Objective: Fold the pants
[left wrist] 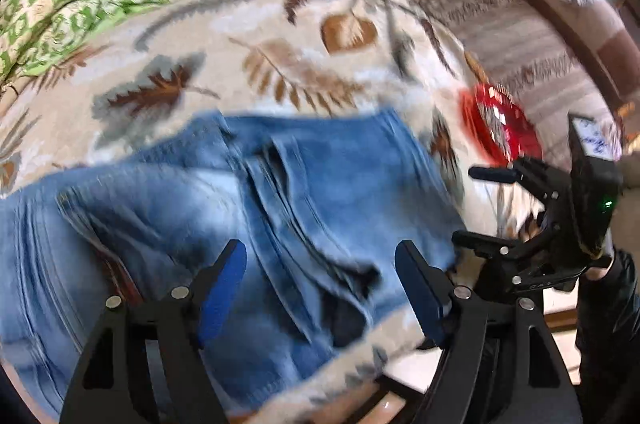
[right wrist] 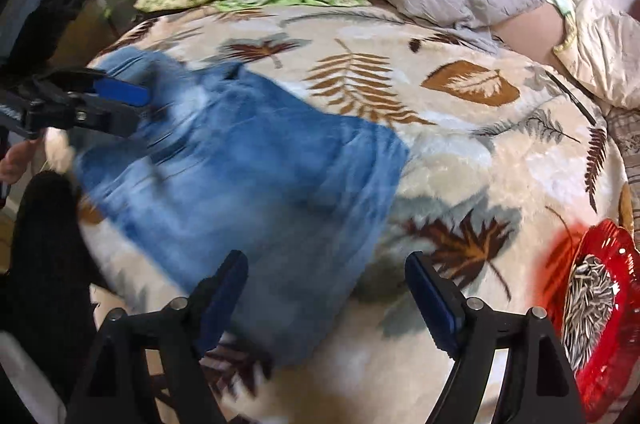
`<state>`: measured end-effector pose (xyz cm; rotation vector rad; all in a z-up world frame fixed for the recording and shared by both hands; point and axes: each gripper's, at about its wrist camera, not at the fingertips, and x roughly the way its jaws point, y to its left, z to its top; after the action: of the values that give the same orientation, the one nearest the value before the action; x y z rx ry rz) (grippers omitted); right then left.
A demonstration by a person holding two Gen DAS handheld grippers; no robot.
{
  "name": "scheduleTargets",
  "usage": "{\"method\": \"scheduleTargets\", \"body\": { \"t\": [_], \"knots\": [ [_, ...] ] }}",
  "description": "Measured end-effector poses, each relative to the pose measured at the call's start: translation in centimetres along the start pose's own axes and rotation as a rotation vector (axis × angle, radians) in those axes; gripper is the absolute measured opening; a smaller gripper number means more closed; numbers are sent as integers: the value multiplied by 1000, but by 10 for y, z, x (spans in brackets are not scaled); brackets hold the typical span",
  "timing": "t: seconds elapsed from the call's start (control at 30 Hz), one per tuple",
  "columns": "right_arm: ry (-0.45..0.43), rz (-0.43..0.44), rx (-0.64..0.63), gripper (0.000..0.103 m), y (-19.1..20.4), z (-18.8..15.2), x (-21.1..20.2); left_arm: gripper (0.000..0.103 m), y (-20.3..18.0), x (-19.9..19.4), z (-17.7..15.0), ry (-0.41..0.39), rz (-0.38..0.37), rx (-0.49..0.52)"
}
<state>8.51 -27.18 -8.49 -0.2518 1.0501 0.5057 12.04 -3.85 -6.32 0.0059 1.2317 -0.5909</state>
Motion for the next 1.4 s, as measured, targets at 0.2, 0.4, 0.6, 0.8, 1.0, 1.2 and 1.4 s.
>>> {"method": "scheduleTargets", "body": {
  "t": [0.2,0.4,0.6,0.8,1.0,1.2,1.4],
  "knots": [
    [22,-11,-91,83,33,-21,-2,77,-32,23,-13,48,19,91],
    [52,-35,-133,82,42,-16,11,37,-30,45,-7,87,30,50],
    [64,0,-101,34,33,-14,25,21,-32,35,-10,74,-23,61],
    [63,-6,-101,24,36,-17,28,20,-11,26,-20,63,-5,34],
    [66,-38,-126,23,44,-17,30,21,-3,42,-30,85,-14,15],
    [57,-49,-133,23,45,-17,31,34,-3,44,-31,74,-5,31],
    [43,-112,-127,86,50,-23,20,90,-2,-4,-37,-101,60,-23]
  ]
}}
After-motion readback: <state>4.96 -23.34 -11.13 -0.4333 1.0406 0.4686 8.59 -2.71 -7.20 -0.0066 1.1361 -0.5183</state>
